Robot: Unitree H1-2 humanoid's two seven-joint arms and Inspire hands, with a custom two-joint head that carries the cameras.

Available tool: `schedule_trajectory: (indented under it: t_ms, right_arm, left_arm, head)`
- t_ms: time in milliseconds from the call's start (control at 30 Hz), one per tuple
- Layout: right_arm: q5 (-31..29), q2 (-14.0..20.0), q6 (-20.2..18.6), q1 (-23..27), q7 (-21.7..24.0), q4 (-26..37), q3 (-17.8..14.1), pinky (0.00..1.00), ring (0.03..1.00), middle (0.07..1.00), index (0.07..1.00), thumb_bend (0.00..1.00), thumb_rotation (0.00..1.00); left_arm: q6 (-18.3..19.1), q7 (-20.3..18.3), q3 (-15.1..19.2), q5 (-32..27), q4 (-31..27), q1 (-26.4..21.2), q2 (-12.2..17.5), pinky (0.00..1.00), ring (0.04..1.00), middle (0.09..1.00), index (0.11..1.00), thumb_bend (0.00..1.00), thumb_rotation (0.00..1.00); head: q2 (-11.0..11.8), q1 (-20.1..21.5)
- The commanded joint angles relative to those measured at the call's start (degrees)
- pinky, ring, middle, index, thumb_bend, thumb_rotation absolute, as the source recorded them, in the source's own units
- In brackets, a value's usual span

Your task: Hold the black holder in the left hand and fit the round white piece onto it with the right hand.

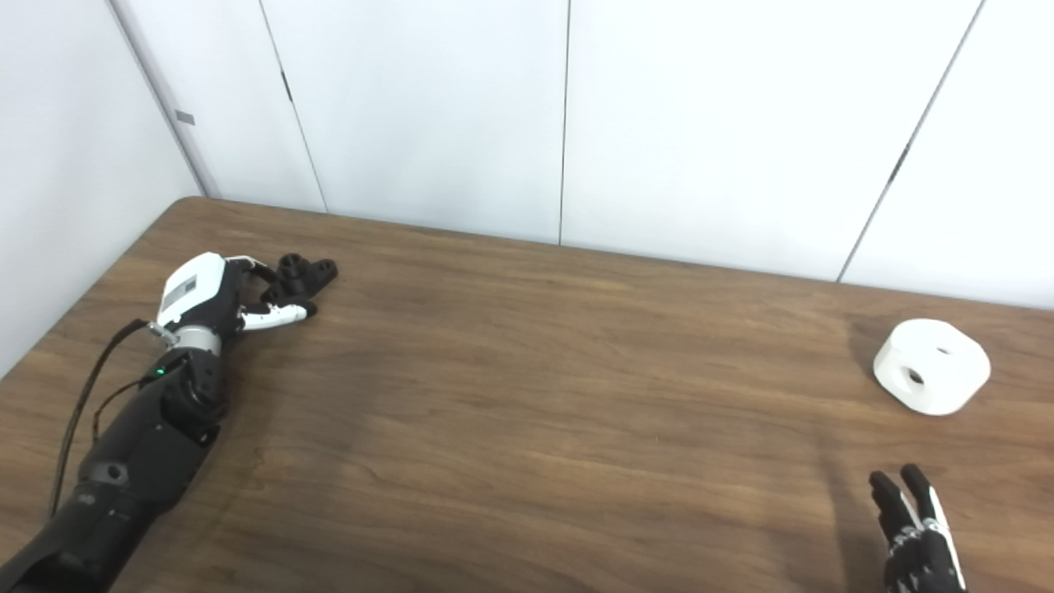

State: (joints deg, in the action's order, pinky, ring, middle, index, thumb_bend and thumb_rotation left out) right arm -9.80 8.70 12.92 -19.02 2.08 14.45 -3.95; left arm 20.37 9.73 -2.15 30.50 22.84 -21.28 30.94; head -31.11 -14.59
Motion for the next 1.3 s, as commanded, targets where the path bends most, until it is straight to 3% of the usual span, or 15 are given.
schedule_trajectory:
  t_ms: [0,233,633,833,1133,1267]
  right_arm:
    - [0.57,-0.84,-0.77,-1.41,-0.08,-1.84,-0.37,1.00,0.948,0.906,0.962,0.69,0.96]
    - [0.55,-0.63,-0.58,-1.19,0.03,-2.27,-0.50,0.98,0.934,0.907,0.965,0.68,0.97]
    - [1.03,-0.47,-0.66,-1.03,-0.03,-2.69,-0.55,0.90,0.904,0.882,0.944,0.71,0.96]
    - [0.79,-0.62,-0.42,-0.77,0.01,-3.05,-0.55,0.90,0.900,0.881,0.942,0.71,0.95]
    - [1.40,-0.73,-0.92,-0.61,-0.16,-3.00,-0.42,0.95,0.930,0.890,0.957,0.69,0.97]
    - [2.29,-1.01,-1.11,-0.65,-0.45,-2.80,-0.28,0.95,0.933,0.889,0.964,0.69,0.99]
  left_arm:
    - [-1.17,2.33,1.11,-0.04,-0.03,-1.57,0.47,1.00,0.932,0.846,0.509,0.54,0.08]
    - [-3.45,4.69,2.01,-0.47,0.82,-1.33,-0.40,1.00,0.922,0.818,0.487,0.52,0.05]
    - [-4.21,4.37,1.88,-1.26,0.27,-1.06,-0.67,0.96,0.917,0.811,0.487,0.51,0.04]
    - [-3.95,3.48,1.55,-1.50,-0.45,-0.61,-0.62,0.94,0.913,0.812,0.488,0.51,0.04]
    - [-1.49,-0.50,1.95,-2.72,-7.47,1.90,-1.16,0.95,0.938,0.836,0.488,0.51,0.05]
    - [-0.40,-2.40,1.73,-2.18,-10.63,3.36,-1.04,0.90,0.936,0.833,0.490,0.51,0.05]
  head:
    - [0.03,0.04]
    - [0.07,0.09]
    - [0.02,0.26]
    - [0.09,0.34]
    - [0.19,0.38]
    - [0.18,0.73]
